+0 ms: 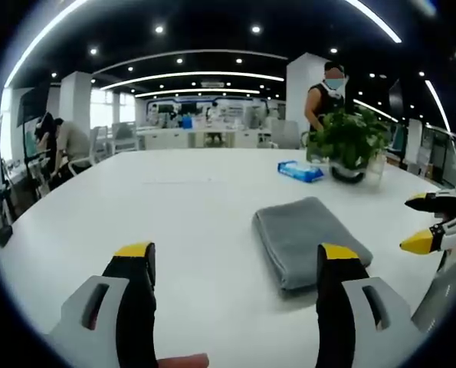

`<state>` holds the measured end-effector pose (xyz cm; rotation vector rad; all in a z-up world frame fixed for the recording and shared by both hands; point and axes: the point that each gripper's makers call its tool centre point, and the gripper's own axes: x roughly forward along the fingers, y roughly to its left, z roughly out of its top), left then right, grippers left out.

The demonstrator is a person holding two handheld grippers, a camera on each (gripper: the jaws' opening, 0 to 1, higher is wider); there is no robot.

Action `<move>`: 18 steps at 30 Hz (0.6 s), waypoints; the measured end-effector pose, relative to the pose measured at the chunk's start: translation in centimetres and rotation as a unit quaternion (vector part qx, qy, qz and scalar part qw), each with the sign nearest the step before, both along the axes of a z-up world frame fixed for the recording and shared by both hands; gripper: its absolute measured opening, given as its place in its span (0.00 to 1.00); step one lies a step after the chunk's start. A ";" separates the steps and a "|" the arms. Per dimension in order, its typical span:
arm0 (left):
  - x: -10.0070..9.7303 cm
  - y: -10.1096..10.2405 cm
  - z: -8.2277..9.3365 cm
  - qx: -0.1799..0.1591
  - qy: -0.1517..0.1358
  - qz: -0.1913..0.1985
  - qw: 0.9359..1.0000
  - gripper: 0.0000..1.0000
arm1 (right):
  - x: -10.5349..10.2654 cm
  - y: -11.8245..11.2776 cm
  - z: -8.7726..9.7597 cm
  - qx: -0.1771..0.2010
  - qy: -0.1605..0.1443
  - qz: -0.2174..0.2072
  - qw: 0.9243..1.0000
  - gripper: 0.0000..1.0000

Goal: Open the folded towel by lifting each exposed corner and separating the folded layers until the towel lies flat within the target outline without major curled edges

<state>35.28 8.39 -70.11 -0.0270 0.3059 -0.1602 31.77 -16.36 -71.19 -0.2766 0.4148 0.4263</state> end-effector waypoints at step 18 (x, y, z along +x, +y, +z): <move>-0.2 -0.2 0.3 0.011 -0.004 -0.009 1.000 0.84 | 0.1 -0.6 0.8 -0.007 -0.018 -0.009 1.000 0.69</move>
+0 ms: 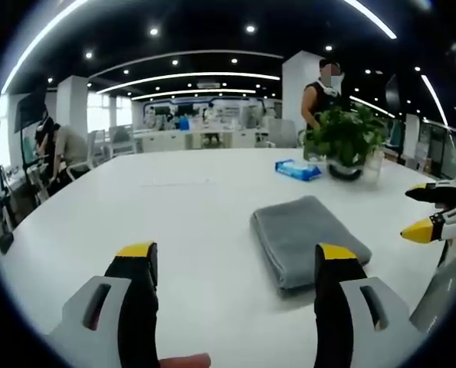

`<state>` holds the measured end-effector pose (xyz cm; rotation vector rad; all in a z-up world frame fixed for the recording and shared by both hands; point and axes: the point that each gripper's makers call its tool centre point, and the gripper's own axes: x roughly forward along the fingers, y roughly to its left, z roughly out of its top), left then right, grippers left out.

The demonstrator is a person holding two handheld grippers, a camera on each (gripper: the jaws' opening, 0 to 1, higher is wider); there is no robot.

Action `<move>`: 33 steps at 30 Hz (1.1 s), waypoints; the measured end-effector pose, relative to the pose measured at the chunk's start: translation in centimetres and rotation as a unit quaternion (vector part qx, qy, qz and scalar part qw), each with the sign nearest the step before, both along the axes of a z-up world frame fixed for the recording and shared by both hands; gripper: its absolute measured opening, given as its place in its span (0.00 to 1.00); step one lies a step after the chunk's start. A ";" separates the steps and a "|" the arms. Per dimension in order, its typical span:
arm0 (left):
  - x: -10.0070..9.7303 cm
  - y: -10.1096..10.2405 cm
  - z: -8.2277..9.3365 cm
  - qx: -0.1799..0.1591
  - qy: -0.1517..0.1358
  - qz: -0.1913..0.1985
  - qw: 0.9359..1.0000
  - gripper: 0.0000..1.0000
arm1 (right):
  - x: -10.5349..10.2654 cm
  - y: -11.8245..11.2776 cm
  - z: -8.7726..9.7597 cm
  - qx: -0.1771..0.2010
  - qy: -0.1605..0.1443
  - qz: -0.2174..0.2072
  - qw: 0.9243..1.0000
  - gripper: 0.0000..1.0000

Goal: Open the folded towel by lifting each exposed corner and separating the folded layers until the towel lies flat within the target outline without major curled edges

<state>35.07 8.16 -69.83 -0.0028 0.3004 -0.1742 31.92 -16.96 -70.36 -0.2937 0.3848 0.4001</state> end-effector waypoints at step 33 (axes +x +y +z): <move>-1.4 -0.3 3.6 -0.002 -0.048 -0.015 0.999 0.74 | 0.1 -0.6 0.7 0.029 -0.002 -0.015 0.999 0.63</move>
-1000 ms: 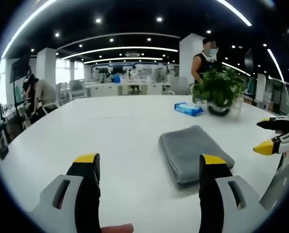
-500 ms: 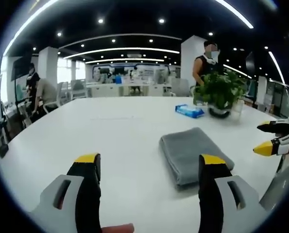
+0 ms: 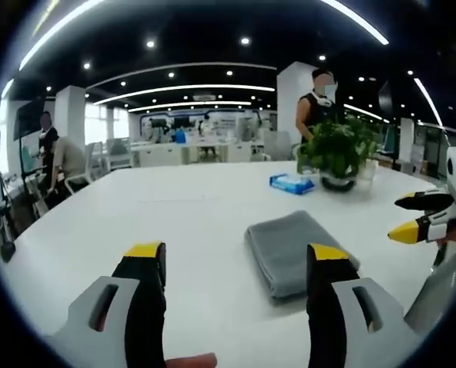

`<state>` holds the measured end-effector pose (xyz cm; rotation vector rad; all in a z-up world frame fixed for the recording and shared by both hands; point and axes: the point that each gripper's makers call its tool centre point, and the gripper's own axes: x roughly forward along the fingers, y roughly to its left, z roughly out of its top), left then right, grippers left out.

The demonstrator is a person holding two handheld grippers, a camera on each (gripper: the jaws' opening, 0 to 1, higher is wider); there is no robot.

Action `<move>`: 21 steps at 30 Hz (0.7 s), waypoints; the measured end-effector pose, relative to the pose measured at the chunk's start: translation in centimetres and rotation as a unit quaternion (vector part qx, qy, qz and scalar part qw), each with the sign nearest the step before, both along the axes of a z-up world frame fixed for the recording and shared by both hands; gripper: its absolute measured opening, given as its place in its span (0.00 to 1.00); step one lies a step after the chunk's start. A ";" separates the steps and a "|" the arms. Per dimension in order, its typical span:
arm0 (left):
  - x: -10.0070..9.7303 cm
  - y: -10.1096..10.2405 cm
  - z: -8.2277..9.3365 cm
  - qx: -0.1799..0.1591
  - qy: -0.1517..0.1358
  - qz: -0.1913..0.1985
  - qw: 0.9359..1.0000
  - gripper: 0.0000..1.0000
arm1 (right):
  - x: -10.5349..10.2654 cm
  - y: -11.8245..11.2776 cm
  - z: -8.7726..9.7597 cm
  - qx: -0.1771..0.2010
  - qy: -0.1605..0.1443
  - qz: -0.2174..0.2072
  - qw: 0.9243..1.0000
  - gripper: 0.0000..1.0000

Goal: Open the folded towel by lifting each exposed corner and separating the folded layers until the towel lies flat within the target outline without major curled edges

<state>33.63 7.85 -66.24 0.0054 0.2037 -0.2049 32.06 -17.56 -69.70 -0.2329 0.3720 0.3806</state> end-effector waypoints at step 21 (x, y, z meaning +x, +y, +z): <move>-5.3 -0.1 4.2 0.023 -0.061 -0.001 0.998 0.67 | -1.0 4.0 1.2 -0.027 -0.002 0.097 0.995 0.57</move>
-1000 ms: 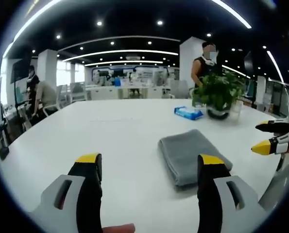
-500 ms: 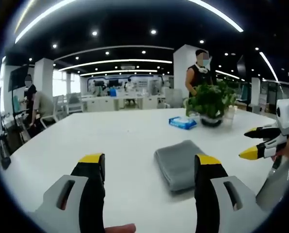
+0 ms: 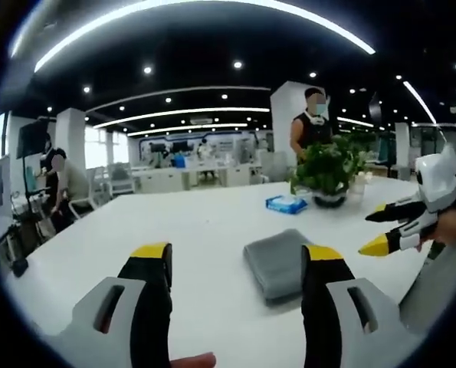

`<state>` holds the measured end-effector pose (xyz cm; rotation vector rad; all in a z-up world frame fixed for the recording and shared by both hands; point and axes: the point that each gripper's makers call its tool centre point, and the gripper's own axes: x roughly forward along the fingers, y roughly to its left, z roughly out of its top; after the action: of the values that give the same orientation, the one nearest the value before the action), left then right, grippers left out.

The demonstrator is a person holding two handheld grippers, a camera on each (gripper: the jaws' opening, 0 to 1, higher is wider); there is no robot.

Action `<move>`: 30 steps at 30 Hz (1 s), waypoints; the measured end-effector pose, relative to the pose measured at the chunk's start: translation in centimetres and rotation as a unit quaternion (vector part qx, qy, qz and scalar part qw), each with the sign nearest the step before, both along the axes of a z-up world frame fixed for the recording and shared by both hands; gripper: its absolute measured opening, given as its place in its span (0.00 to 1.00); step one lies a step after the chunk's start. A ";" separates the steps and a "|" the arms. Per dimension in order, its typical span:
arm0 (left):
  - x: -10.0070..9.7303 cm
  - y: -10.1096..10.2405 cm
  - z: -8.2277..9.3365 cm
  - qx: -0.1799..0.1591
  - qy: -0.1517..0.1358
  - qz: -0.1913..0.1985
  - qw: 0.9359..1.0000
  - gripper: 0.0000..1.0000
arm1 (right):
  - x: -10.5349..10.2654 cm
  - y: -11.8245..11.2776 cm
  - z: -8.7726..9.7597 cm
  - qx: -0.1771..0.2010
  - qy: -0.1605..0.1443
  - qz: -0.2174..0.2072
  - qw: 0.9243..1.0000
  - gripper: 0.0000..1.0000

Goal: Open the folded towel by lifting each exposed corner and separating the folded layers until the towel lies flat within the target outline without major curled edges

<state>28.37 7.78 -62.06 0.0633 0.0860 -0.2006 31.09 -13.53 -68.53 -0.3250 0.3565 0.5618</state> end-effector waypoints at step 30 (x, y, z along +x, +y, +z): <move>-0.6 1.0 0.7 0.000 -0.025 0.003 1.000 0.51 | 0.9 15.5 -2.7 -0.100 0.019 0.190 0.976 0.35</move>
<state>27.81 8.81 -61.38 0.0688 0.0359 -0.1932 32.04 1.96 -71.18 -0.5848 0.3906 0.9112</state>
